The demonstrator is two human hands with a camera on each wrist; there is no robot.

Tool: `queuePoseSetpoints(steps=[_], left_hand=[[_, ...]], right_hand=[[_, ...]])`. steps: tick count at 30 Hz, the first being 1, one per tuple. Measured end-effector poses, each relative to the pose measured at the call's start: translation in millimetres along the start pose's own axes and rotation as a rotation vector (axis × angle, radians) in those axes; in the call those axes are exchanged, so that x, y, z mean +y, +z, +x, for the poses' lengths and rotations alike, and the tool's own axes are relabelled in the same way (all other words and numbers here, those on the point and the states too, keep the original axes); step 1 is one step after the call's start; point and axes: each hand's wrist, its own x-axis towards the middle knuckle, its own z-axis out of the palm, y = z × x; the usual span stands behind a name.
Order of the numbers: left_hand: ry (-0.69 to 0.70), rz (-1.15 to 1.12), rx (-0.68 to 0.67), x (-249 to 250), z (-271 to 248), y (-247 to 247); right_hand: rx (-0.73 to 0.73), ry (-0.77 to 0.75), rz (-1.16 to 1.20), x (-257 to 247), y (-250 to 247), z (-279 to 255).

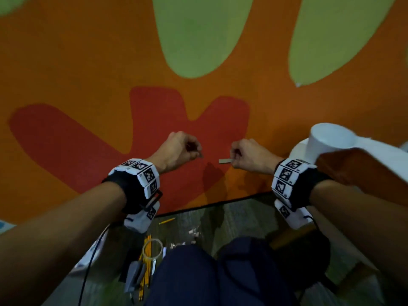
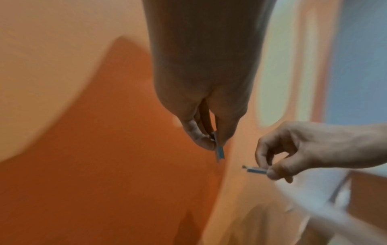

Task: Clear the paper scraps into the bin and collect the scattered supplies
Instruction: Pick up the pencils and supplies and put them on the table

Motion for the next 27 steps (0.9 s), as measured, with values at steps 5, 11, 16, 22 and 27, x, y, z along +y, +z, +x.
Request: queuePoseSetpoints(steps=[5, 11, 16, 22, 27], left_hand=[[0.183, 0.009, 0.021, 97.8, 28.6, -6.7], [0.324, -0.029, -0.042, 197.0, 49.1, 30.9], [0.45, -0.015, -0.111, 260.5, 51.8, 73.0], [0.518, 0.121, -0.266, 294.0, 51.5, 108.1], [0.468, 0.212, -0.23, 262.1, 58.5, 86.5]], right_hand=[[0.085, 0.085, -0.095, 17.0, -83.1, -60.6], [0.237, 0.263, -0.187, 79.2, -138.4, -150.4], [0.23, 0.383, -0.17, 115.7, -146.9, -210.2], [0.188, 0.423, -0.151, 136.1, -145.6, -232.8], [0.226, 0.382, -0.128, 123.4, -150.0, -214.1]])
